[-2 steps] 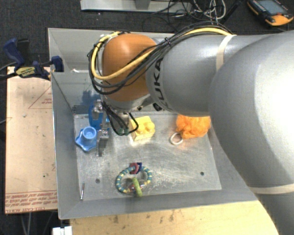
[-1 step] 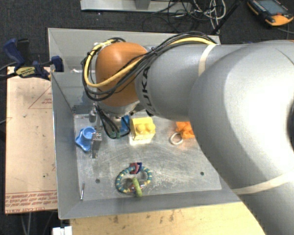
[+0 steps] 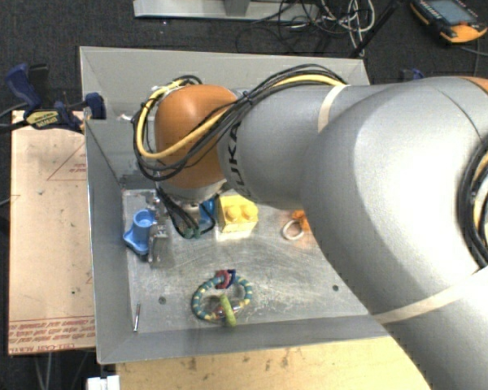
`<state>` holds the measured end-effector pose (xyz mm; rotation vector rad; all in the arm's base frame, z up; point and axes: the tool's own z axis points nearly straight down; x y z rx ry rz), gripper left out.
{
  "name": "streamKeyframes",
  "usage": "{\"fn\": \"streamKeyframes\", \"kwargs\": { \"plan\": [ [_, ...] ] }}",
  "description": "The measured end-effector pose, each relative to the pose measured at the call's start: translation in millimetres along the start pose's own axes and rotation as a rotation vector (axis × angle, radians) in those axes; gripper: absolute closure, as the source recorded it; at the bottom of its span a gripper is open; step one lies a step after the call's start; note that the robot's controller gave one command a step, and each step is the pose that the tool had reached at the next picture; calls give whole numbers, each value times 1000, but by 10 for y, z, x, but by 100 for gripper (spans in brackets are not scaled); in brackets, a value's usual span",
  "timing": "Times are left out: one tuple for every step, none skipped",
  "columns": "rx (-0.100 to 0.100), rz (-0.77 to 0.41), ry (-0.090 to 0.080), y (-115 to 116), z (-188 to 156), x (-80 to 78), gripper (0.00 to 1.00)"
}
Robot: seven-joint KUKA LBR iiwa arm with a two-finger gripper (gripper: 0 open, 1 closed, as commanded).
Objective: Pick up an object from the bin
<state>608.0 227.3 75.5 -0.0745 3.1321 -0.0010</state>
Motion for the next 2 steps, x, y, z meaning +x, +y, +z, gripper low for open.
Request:
{"fn": "streamKeyframes", "kwargs": {
  "plan": [
    [0, 0, 0, 0, 0, 0, 100],
    [-2, 18, 2, -349, -1568, -62, 100]
  ]
}}
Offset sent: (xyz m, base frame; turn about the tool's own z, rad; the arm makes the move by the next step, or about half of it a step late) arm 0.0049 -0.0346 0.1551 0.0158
